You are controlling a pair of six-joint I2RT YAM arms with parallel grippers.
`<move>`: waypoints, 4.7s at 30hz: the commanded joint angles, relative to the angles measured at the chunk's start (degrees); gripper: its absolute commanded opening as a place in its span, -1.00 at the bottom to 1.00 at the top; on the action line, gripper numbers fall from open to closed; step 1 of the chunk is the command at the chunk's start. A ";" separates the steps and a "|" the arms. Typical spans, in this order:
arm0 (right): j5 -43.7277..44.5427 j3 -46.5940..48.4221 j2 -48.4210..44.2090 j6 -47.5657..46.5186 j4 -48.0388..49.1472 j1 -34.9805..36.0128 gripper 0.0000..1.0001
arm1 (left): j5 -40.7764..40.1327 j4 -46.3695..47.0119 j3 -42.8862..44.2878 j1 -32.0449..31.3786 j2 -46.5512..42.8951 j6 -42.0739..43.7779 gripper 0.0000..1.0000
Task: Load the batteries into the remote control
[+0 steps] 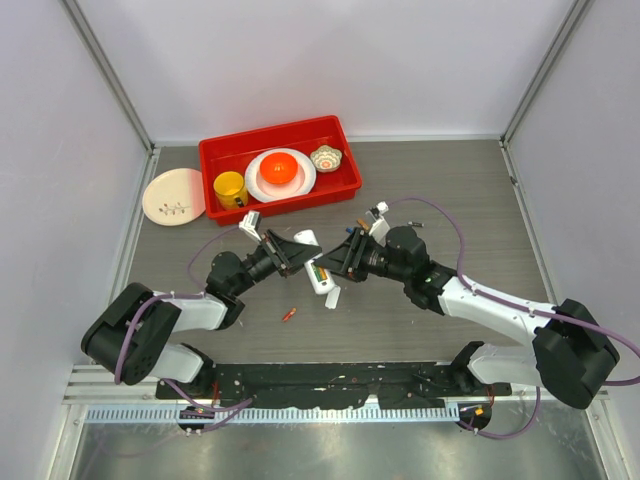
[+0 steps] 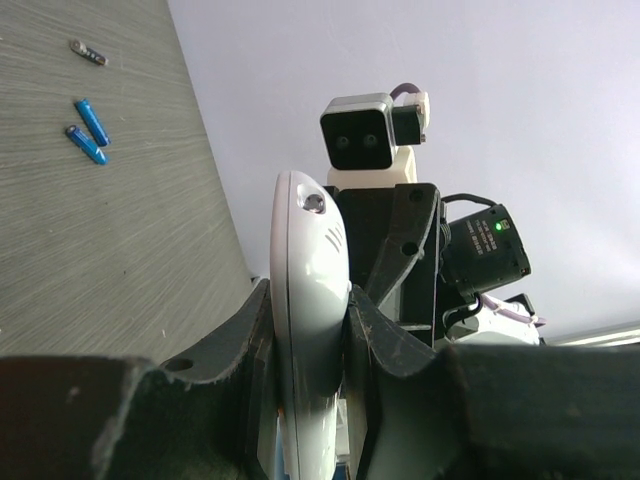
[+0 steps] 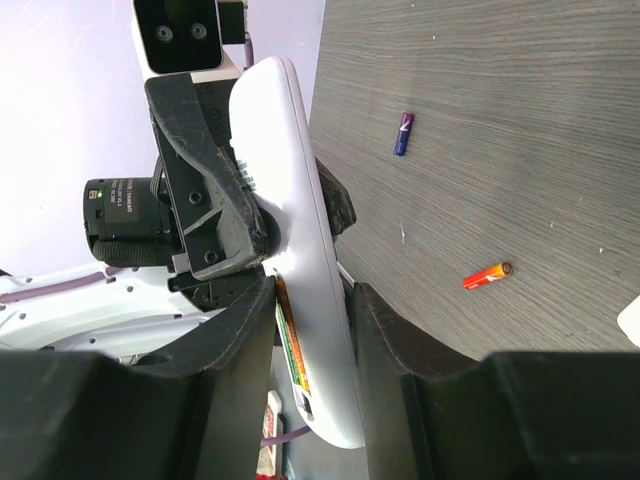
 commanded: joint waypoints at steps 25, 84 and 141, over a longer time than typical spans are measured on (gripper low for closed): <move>-4.05 4.11 -0.50 -5.64 -4.55 0.59 0.11 | -0.94 16.59 2.40 0.18 0.26 0.08 -1.00; -7.92 3.31 -0.50 -10.30 -8.06 -3.81 -0.32 | 0.82 16.59 4.60 -0.44 1.14 -0.72 -1.00; -8.97 5.78 1.61 -9.24 -6.30 -1.61 -0.38 | 0.56 16.59 4.34 -0.79 1.40 -0.45 -1.00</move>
